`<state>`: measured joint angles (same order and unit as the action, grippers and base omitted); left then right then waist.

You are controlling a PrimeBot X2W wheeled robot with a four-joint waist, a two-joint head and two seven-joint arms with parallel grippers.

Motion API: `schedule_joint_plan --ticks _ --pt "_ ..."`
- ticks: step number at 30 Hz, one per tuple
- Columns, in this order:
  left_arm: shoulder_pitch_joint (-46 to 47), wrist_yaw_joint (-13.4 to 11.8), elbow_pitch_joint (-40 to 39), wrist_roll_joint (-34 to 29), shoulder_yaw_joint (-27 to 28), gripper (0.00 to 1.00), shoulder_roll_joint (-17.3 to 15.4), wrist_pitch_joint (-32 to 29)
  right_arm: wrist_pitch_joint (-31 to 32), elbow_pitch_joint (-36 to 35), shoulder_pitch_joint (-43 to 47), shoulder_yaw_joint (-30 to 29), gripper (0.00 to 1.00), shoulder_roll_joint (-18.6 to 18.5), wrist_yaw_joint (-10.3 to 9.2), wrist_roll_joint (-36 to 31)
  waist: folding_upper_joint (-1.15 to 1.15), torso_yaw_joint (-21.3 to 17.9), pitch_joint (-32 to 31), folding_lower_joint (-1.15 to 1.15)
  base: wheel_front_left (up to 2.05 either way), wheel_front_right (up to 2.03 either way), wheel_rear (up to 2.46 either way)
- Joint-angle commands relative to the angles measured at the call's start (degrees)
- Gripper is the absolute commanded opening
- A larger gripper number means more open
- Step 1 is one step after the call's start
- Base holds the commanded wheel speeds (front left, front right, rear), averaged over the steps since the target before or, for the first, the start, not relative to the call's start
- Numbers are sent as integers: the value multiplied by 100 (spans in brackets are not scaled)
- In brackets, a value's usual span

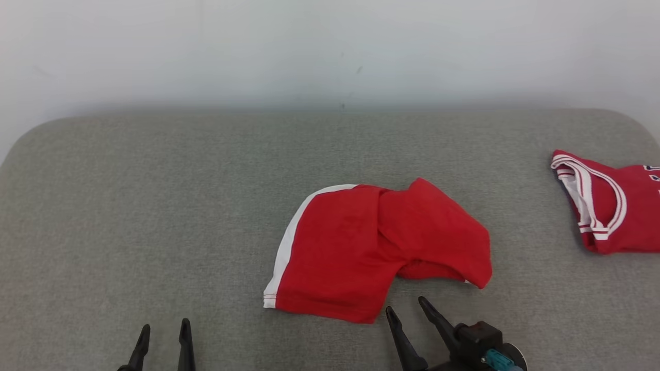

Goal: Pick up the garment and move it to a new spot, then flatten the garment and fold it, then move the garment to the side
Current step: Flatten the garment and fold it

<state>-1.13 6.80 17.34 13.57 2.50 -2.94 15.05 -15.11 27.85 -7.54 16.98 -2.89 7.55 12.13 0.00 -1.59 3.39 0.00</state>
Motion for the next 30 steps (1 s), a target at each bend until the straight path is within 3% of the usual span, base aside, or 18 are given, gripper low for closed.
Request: schedule_joint_plan --ticks 1,10,11,12,13,21,30 --pt "47 -8 -8 21 -19 100 6 16 1 78 -129 85 100 -2 -15 126 0 144 102 0 0 0 0" --pt "172 14 146 84 -163 100 6 16 1 902 -660 543 100 5 -15 553 0 680 347 0 0 0 0" --pt "193 18 163 114 -177 100 6 16 0 920 -706 582 92 7 -15 572 0 743 378 0 0 0 0" --pt "215 17 179 139 -175 100 4 16 1 934 -763 629 41 6 -15 580 0 788 396 0 0 0 0" --pt "240 18 195 180 -183 100 6 16 1 948 -807 677 0 2 -15 546 0 840 417 0 0 0 0" --pt "299 23 232 310 -291 100 6 16 1 301 -1253 731 0 1 -15 504 0 1094 539 0 0 0 0" --pt "497 -13 259 501 -638 100 2 16 1 -501 -2584 672 0 2 -15 295 0 1523 769 0 0 0 0"
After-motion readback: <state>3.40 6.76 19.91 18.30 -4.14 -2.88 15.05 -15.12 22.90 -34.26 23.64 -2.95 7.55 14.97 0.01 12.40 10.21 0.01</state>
